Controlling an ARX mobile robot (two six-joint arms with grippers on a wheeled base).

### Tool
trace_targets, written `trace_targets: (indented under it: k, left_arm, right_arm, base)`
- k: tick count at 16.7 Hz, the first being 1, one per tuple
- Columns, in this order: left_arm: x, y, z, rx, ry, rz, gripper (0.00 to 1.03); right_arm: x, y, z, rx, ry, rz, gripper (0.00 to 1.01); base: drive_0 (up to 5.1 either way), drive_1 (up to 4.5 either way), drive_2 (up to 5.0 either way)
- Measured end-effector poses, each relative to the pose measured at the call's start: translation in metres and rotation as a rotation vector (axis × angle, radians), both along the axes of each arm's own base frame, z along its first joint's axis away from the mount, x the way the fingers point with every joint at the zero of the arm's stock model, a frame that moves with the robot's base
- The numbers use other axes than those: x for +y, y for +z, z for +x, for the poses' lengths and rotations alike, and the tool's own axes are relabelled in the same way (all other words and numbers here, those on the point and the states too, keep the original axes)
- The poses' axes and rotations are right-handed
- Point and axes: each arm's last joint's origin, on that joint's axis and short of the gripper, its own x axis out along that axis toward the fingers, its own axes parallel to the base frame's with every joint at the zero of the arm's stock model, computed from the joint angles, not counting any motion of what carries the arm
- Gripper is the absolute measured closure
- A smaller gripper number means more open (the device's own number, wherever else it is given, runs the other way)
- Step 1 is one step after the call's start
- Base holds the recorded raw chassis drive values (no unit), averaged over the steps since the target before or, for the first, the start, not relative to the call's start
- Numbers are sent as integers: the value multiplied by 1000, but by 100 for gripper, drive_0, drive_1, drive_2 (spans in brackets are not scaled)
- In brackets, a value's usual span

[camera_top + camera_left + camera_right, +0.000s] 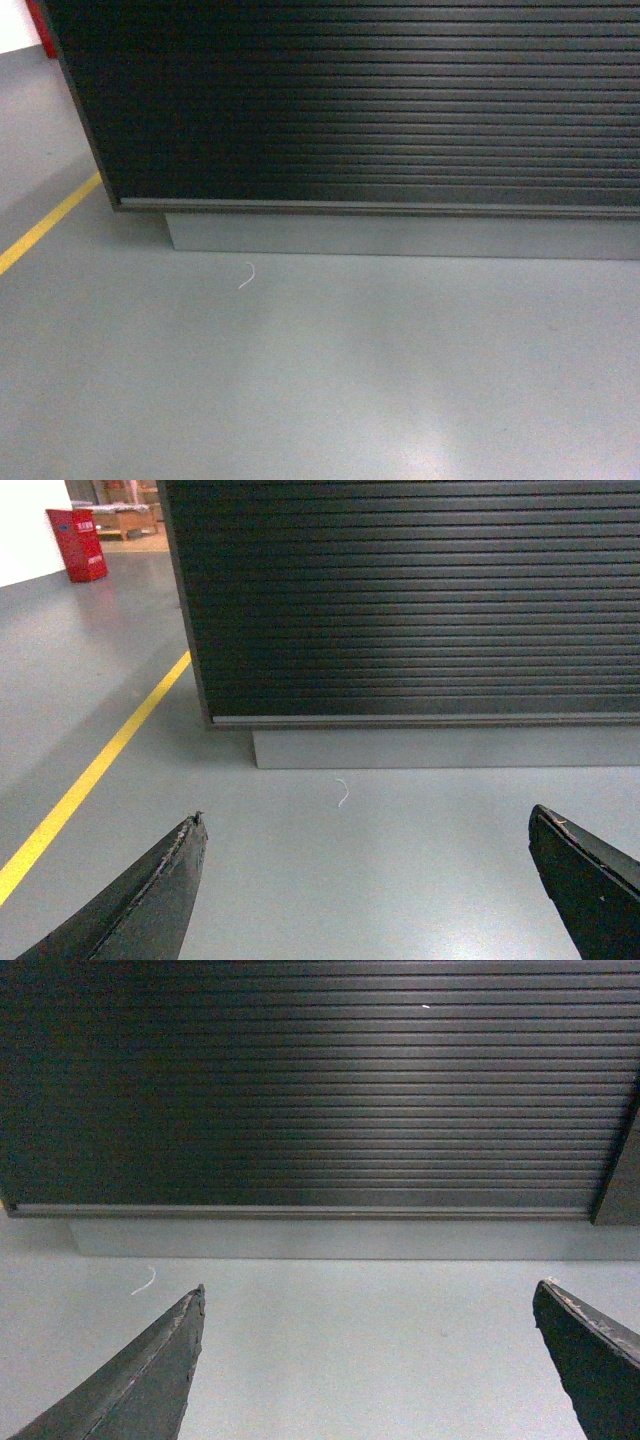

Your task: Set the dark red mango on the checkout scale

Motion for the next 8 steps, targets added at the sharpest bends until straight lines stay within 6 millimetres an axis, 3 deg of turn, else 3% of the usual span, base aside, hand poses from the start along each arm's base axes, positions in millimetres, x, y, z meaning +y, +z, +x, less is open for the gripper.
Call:
trace_targets:
  k: [8]
  left_arm:
    - [0, 0, 0, 2, -1, 0, 5]
  right_arm:
    - [0, 0, 0, 5, 0, 0, 3]
  base:
    - [11, 432, -410]
